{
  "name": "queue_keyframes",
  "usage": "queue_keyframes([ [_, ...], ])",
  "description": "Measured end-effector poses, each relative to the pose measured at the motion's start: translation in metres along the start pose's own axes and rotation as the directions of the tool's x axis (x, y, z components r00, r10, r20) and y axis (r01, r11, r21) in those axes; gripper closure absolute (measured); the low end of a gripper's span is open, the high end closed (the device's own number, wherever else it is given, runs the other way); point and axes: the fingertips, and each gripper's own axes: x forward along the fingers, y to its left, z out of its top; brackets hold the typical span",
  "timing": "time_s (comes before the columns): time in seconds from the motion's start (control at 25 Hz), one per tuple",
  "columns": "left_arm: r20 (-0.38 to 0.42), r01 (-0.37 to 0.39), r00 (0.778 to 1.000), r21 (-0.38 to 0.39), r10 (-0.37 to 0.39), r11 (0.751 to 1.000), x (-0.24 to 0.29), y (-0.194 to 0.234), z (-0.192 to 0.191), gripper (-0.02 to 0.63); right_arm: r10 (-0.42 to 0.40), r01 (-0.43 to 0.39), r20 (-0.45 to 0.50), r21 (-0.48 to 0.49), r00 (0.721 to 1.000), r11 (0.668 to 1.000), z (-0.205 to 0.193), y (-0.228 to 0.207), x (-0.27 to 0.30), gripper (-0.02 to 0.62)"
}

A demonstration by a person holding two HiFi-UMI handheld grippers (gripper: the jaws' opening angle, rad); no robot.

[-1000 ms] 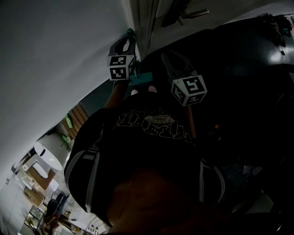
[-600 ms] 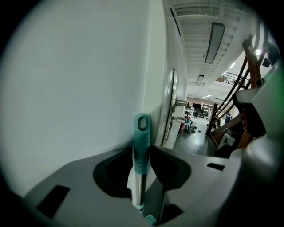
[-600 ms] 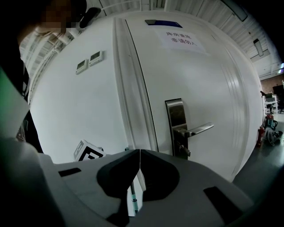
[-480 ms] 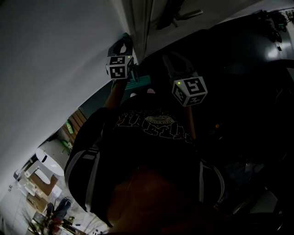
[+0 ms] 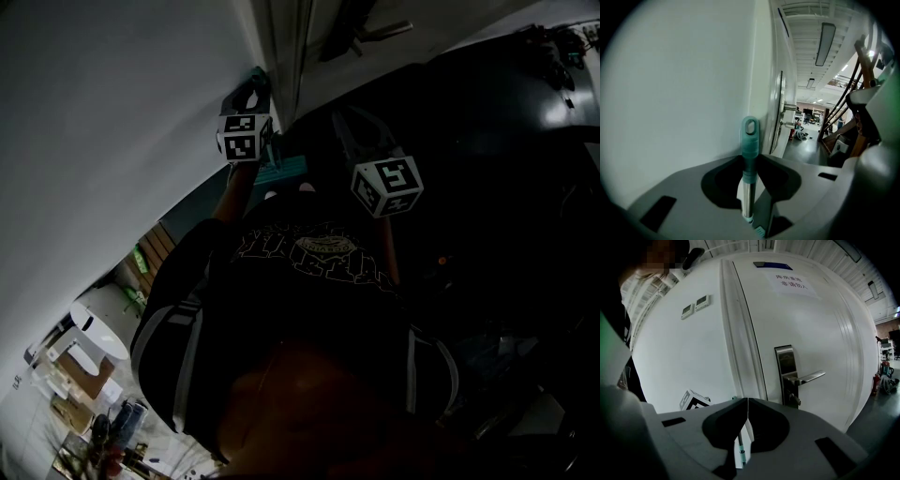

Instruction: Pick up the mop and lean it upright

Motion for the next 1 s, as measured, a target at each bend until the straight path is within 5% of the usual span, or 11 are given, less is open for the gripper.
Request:
queue_keyframes([
  [1.0,0.045,-0.03,0.999,-0.011,0.031,0.999,-0.067,-0.035,-0.027,0.459,0.17,-0.171,-0.038,-0.018,0.985,0.985,-0.016,0.043,0.011,0.575],
])
